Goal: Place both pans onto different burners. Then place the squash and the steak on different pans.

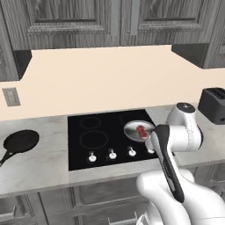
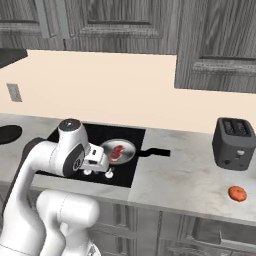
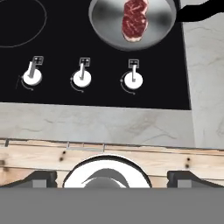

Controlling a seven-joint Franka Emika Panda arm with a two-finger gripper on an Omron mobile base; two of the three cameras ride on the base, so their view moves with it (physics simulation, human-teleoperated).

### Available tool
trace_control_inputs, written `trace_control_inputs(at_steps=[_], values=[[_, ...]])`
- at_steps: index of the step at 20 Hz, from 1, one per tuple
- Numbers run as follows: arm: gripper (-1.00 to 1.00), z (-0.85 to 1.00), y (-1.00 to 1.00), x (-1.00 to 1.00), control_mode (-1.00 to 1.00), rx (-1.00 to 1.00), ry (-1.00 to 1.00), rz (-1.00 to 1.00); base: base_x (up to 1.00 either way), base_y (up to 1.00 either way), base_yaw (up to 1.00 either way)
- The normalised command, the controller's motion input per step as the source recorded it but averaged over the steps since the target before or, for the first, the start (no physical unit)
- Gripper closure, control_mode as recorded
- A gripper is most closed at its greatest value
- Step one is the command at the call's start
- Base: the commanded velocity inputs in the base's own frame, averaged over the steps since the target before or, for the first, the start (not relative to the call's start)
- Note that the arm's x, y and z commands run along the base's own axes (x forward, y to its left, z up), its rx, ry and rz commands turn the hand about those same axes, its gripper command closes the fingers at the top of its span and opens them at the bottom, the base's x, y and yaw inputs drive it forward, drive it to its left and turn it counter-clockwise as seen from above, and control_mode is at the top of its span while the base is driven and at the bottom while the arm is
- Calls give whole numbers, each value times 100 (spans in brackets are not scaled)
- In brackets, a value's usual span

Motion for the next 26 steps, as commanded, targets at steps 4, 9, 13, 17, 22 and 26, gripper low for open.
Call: trace_control_inputs(at_steps=[4, 9, 13, 17, 22, 26], values=[[-100, 0, 0, 0, 100, 0, 0, 0, -17, 66, -2], [-100, 0, 0, 0, 100, 0, 0, 0, -15, 99, -6], [-100, 0, 0, 0, 100, 0, 0, 0, -3, 100, -4], [-100, 0, 0, 0, 100, 0, 0, 0, -6, 80, 0], [-100, 0, 0, 0, 100, 0, 0, 0, 0, 65, 0], [-100, 0, 0, 0, 100, 0, 0, 0, 0, 63, 0]])
